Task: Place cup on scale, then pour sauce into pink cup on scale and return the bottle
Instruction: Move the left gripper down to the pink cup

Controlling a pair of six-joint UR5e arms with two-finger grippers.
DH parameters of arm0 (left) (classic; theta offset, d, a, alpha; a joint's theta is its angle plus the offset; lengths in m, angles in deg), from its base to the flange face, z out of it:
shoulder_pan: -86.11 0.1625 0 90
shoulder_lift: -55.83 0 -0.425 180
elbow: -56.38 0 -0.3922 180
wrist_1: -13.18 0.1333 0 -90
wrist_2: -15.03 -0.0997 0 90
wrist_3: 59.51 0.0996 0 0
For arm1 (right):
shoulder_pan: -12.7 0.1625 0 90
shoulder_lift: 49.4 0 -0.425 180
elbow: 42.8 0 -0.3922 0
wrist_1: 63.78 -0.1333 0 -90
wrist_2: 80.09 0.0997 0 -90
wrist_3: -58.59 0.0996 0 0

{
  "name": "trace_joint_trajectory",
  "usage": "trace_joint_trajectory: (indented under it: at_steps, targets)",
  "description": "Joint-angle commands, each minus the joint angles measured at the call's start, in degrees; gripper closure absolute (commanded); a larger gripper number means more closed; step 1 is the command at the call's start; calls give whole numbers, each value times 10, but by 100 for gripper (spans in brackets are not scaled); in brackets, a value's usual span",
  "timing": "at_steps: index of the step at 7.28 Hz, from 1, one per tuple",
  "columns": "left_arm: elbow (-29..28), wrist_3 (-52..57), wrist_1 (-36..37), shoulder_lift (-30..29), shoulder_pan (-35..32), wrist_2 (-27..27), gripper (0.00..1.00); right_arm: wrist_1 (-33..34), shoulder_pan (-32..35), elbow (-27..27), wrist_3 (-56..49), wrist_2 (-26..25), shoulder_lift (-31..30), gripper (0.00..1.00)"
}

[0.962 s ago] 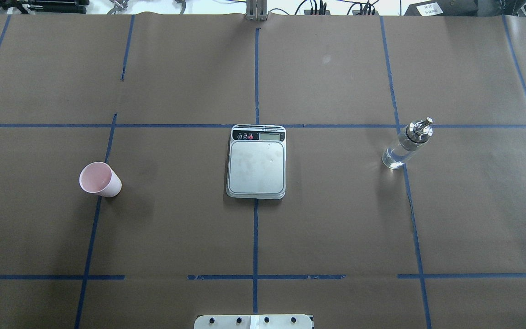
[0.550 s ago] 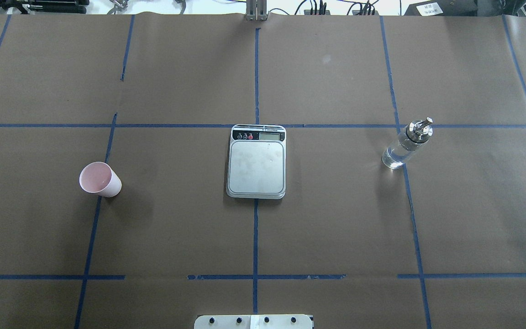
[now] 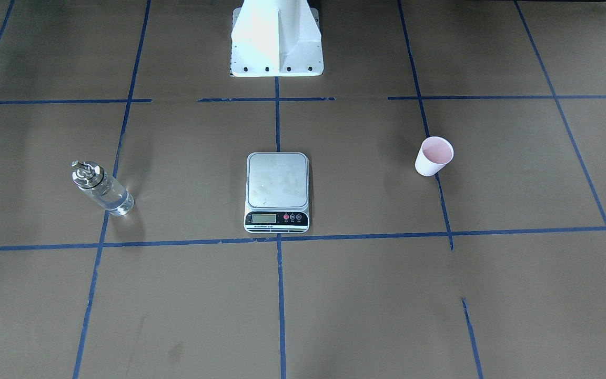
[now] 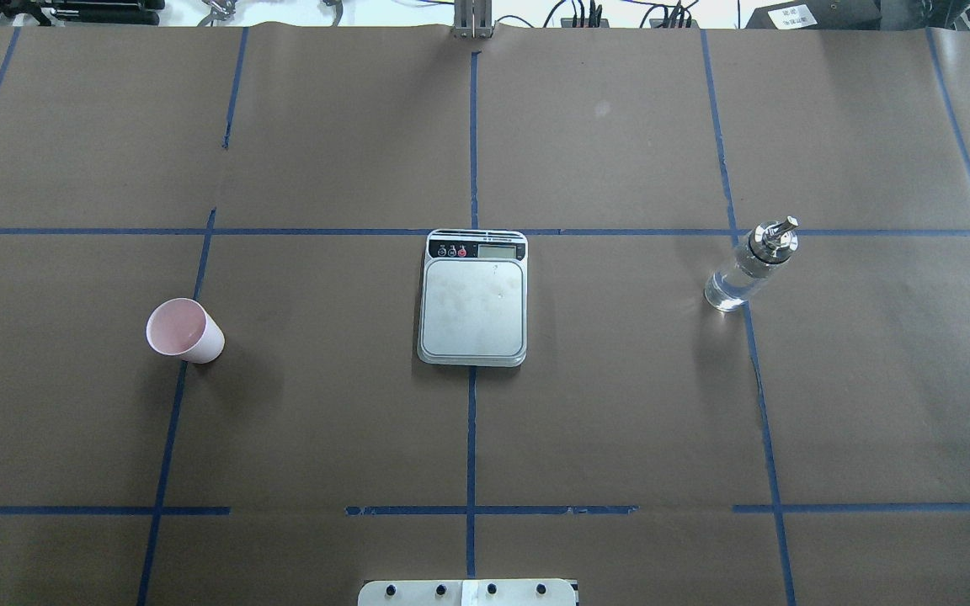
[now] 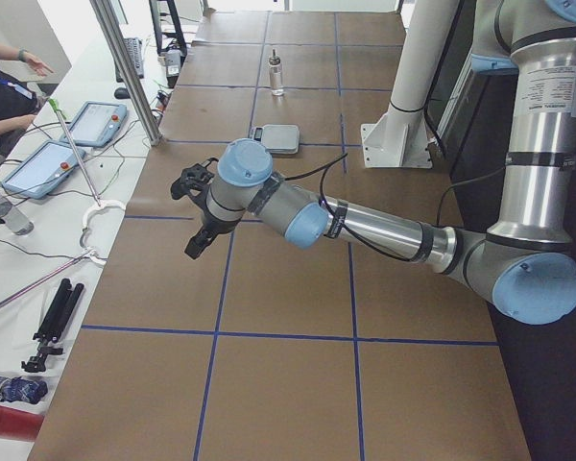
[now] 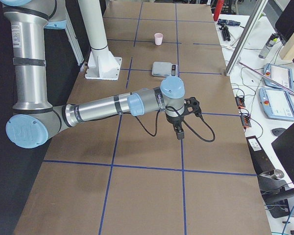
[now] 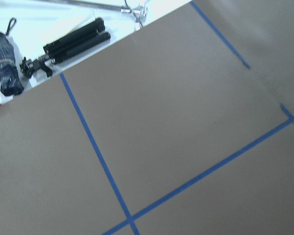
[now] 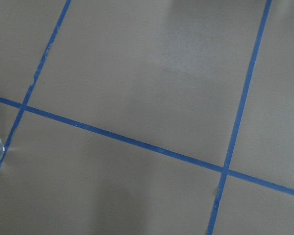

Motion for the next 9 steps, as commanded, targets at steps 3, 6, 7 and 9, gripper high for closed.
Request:
trace_joint_trajectory:
  at_steps: [3, 6, 7, 9]
  targets:
    - [55, -205, -92, 58, 84, 36, 0, -6, -1, 1, 0, 4, -1, 0]
    - [182, -430, -92, 133, 250, -126, 1, -6, -2, 2, 1, 5, -8, 0]
    - [182, -515, -92, 130, 315, -164, 9, -6, -2, 2, 1, 5, -9, 0]
    - [176, -668, -88, 113, 445, -262, 28, -7, -2, 3, 0, 5, -21, 0]
